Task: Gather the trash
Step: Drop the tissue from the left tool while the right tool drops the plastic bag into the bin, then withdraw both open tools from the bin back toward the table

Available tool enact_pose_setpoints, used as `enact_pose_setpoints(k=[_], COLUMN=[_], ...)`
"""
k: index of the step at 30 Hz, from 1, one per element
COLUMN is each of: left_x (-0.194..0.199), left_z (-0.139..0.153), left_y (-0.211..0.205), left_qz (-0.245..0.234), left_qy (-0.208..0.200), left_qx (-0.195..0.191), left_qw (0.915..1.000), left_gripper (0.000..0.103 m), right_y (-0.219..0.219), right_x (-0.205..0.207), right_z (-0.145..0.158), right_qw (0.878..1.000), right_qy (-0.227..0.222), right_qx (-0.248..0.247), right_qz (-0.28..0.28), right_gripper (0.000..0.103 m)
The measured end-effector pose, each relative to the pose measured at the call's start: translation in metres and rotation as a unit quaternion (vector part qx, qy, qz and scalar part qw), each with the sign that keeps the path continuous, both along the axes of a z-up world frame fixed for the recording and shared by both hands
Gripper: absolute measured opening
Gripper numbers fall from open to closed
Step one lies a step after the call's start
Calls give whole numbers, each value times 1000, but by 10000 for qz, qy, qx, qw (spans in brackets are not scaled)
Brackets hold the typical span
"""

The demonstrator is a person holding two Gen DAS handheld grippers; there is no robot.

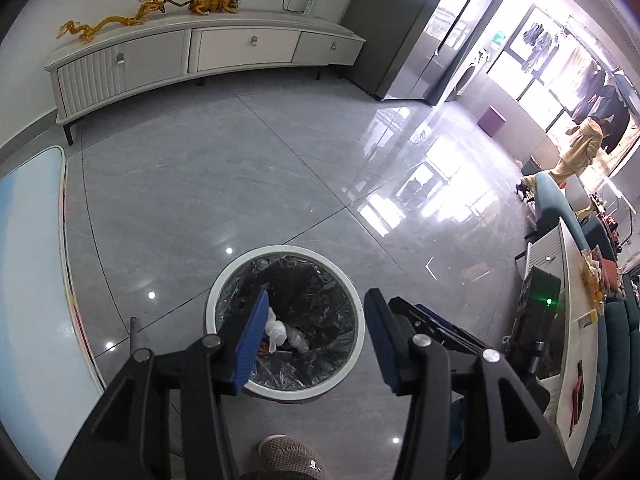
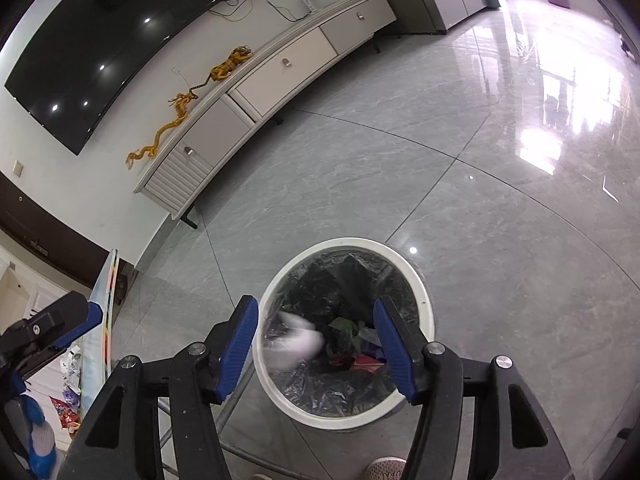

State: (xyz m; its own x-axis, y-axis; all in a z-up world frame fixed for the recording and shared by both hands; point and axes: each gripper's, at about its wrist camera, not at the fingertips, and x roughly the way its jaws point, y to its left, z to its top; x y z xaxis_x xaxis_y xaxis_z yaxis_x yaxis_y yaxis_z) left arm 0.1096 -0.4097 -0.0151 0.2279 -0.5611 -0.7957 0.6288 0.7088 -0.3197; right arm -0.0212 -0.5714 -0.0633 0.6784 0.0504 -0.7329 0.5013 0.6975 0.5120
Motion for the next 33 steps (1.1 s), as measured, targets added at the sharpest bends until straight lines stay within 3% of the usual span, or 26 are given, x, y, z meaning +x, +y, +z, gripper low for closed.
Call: enact_pose_setpoints(k=[6, 10, 18, 21, 29, 33], left_x=[-6, -17, -40, -47, -67, -81], left_z=[9, 21, 56, 72, 117, 137], left_y=[10, 27, 63, 82, 145, 182], left_qz=[150, 400, 1048, 1375, 2238, 2710], left_qy=[-227, -616, -1612, -1936, -2611, -2940], left_qx=[104, 251, 429, 387, 221, 127], left_qw=[9996, 9970, 9804, 9706, 9388, 9165], left_gripper=[48, 48, 49, 55, 57, 77], right_y=[-3, 3, 23, 35, 76, 102], right_x=[-16, -20, -28, -28, -24, -23], right_z=[7, 18, 52, 70, 126, 155], right_qw=[9998, 9997, 9985, 9974, 9899, 9830], right_qy=[-8, -35, -213, -332, -766, -1006], right_qx=[13, -109, -459, -622, -1188, -1514], right_qz=[-195, -219, -226, -173, 73, 245], right_gripper=[62, 64, 70, 71, 79, 83])
